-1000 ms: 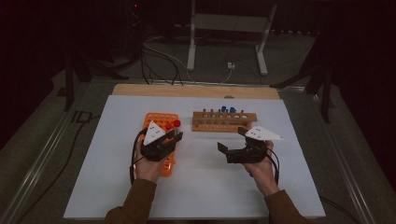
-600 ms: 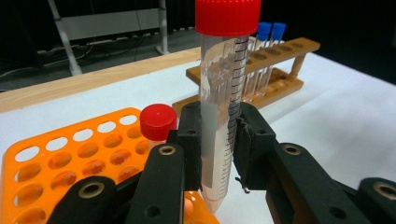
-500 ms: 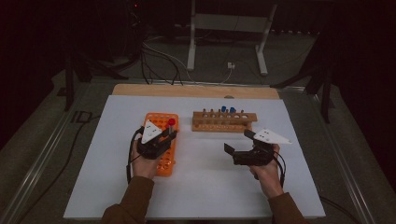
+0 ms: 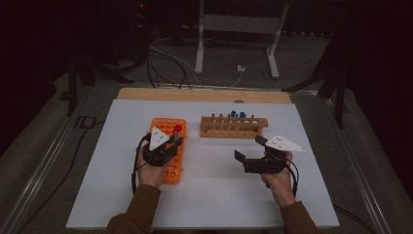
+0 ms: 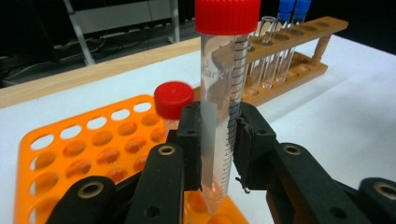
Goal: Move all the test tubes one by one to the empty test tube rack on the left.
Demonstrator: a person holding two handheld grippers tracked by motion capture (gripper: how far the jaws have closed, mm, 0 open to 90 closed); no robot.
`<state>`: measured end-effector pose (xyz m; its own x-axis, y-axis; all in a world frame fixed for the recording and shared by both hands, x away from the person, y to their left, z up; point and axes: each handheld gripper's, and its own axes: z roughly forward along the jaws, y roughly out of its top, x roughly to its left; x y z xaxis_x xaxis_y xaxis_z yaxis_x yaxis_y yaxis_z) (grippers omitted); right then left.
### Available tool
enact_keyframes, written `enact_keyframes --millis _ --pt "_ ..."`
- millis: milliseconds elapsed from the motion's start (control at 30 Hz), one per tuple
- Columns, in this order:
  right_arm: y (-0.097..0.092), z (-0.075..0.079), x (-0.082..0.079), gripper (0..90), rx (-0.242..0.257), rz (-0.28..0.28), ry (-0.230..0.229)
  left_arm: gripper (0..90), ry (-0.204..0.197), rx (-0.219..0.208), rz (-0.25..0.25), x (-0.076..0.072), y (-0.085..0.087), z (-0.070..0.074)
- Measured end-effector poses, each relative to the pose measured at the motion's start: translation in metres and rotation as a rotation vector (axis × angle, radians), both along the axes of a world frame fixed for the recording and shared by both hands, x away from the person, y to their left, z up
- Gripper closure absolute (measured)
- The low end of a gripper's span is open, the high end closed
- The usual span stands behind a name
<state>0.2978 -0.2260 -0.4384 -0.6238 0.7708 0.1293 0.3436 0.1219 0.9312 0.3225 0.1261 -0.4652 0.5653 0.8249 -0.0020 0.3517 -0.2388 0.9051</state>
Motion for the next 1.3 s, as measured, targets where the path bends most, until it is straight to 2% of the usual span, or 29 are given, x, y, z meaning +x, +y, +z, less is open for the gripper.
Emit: enact_keyframes --millis 100,200,267,400,633,833,1067,1200,1300 --pt "0.001 -0.001 0.0 0.0 0.0 0.001 0.003 74.6 0.013 0.012 -0.001 -0.002 0.003 -0.005" --pt "0.002 -0.001 0.0 0.0 -0.003 0.005 0.002 74.4 0.016 -0.012 0.007 -0.001 0.004 -0.008" --pt "0.003 -0.001 0.0 0.0 -0.001 0.005 0.002 74.5 -0.003 -0.027 0.013 -0.001 0.003 -0.006" --pt "0.003 -0.002 0.0 0.0 -0.001 0.006 0.002 74.7 -0.04 -0.03 0.026 -0.001 0.001 -0.004" --pt "0.004 -0.002 -0.001 0.0 0.002 0.015 -0.005 74.6 -0.07 -0.035 0.027 -0.001 0.001 -0.008" --pt "0.005 -0.002 -0.002 0.0 0.0 0.022 -0.01 74.4 -0.088 -0.075 0.029 -0.001 0.002 -0.009" --pt "0.007 -0.002 -0.003 0.0 -0.005 0.036 -0.012 74.4 -0.113 -0.04 0.012 0.0 -0.004 -0.01" --pt "0.007 -0.001 -0.003 0.0 -0.007 0.041 -0.019 74.2 -0.11 0.003 0.004 0.0 -0.008 -0.01" --pt "0.006 0.0 -0.004 0.0 -0.007 0.043 -0.02 74.3 -0.089 0.049 0.005 0.001 -0.01 -0.01"
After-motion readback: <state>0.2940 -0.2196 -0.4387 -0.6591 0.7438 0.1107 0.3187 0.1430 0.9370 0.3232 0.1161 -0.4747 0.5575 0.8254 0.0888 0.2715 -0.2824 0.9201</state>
